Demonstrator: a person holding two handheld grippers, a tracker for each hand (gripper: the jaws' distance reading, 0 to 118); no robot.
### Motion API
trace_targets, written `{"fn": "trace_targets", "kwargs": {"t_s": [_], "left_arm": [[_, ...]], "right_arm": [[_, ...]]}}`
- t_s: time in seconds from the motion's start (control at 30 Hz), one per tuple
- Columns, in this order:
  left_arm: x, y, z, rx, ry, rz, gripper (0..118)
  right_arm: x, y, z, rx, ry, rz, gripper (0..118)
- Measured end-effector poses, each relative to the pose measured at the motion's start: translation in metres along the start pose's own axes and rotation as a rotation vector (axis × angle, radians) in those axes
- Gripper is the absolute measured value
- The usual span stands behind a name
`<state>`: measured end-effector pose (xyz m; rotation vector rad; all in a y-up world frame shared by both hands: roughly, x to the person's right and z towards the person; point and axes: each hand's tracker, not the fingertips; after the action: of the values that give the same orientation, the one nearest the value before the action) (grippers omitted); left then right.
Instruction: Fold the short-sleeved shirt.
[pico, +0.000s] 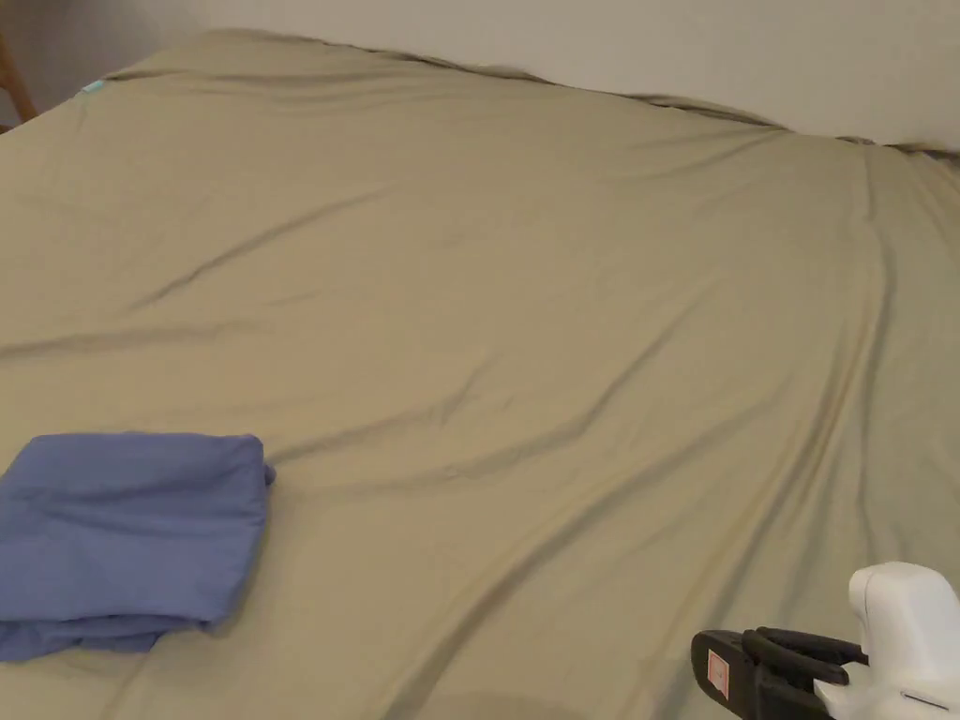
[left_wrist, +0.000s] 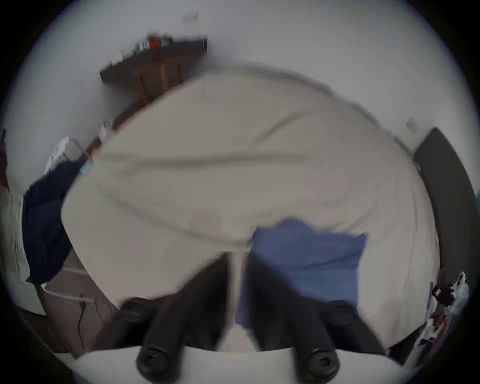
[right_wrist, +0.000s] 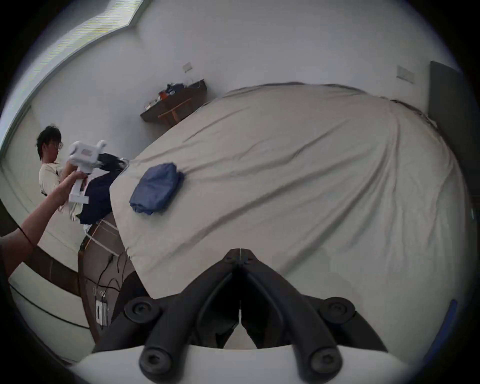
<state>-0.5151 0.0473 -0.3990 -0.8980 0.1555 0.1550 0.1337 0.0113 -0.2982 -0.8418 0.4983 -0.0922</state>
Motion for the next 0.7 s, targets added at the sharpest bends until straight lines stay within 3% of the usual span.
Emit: {"fn": "trace_targets", "kwargs": {"t_s": [0.07,0.13,0.2,0.3,0.37,0.5,0.7], "left_arm": [[0.026,0.004,0.038,0.130,0.067,-0.026,1],[0.056,0.004,0.072,0.259,0.018,-0.048,1],[0.102,0.000,0.102,0.426,0.057,-0.059,1],[0.189,-0.017,0.143,0.631,0.094,-0.182,1],[0.242,-0.030,0.165,0.724,0.034,-0.205,1],[0.335,-0.053,0.197,0.798,-0.160,-0.236,1],[0.406,-0.069,0.215,0.813,-0.195,-0.323,1]], "right_arm": [[0.007,0.001,0.022,0.051,-0.036,-0.001,2],[0.013,0.003,0.047,0.115,-0.093,0.002,2],[0.019,0.006,0.075,0.194,-0.148,0.009,2],[0.030,0.013,0.124,0.353,-0.254,0.003,2],[0.039,0.020,0.155,0.443,-0.334,-0.002,2],[0.055,0.032,0.206,0.591,-0.542,0.028,2],[0.072,0.041,0.255,0.731,-0.619,0.031,2]]}}
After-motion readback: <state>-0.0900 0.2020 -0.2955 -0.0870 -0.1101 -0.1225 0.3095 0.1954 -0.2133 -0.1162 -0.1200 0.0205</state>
